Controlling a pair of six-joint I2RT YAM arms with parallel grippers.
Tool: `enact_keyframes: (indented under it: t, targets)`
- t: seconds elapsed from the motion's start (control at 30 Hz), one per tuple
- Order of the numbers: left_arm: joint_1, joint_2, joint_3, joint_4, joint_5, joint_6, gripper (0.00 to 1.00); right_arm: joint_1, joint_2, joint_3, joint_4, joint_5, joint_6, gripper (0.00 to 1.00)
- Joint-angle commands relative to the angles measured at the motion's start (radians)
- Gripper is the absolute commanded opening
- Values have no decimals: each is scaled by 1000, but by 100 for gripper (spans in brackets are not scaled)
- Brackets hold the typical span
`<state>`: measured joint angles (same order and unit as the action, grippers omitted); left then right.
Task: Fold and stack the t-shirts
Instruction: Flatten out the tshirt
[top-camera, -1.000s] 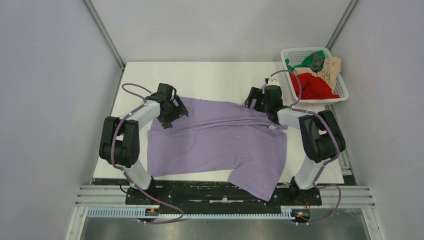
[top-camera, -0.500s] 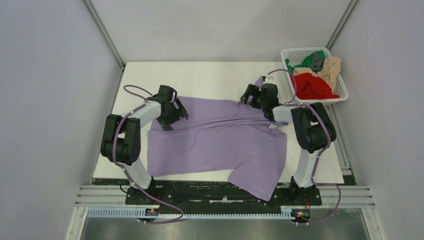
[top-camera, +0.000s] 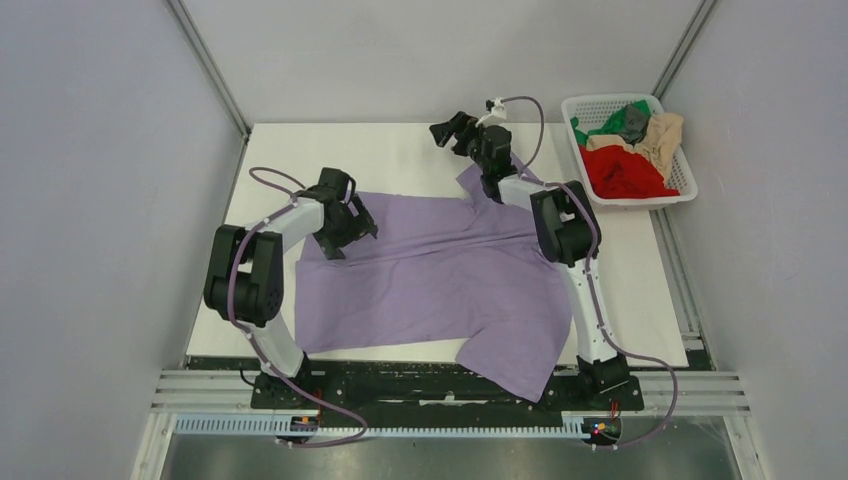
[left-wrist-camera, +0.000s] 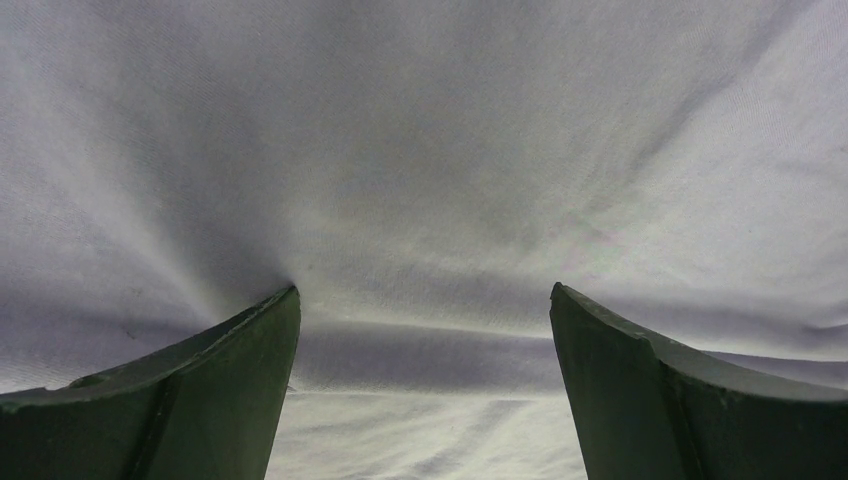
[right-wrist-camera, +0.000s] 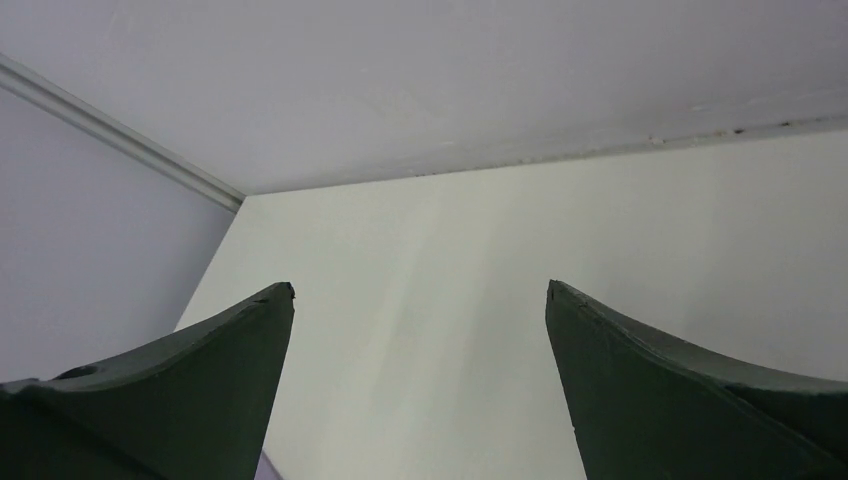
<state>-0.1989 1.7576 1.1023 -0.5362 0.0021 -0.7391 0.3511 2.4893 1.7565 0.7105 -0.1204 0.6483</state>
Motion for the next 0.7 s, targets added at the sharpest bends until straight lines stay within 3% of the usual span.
enact_keyframes:
  t: [0.0,0.17,0.4,0.53,0.67]
  targets:
    - [-5,-9,31,-18,-46,44,100,-7,-59,59,1,-9,-51,98]
    - [-5,-40,60,-22,-59,49,100,-9,-300,-147,-239,40,-302,98]
    - [-4,-41,164,-79,-209,81,100,-33,-653,-581,-549,266,-440,98]
    - [-4,13,215,-84,-231,91,100,-92,-706,-717,-645,279,-404,98]
    - [-4,128,291,-81,-192,107,100,-130,-659,-700,-700,255,-406,98]
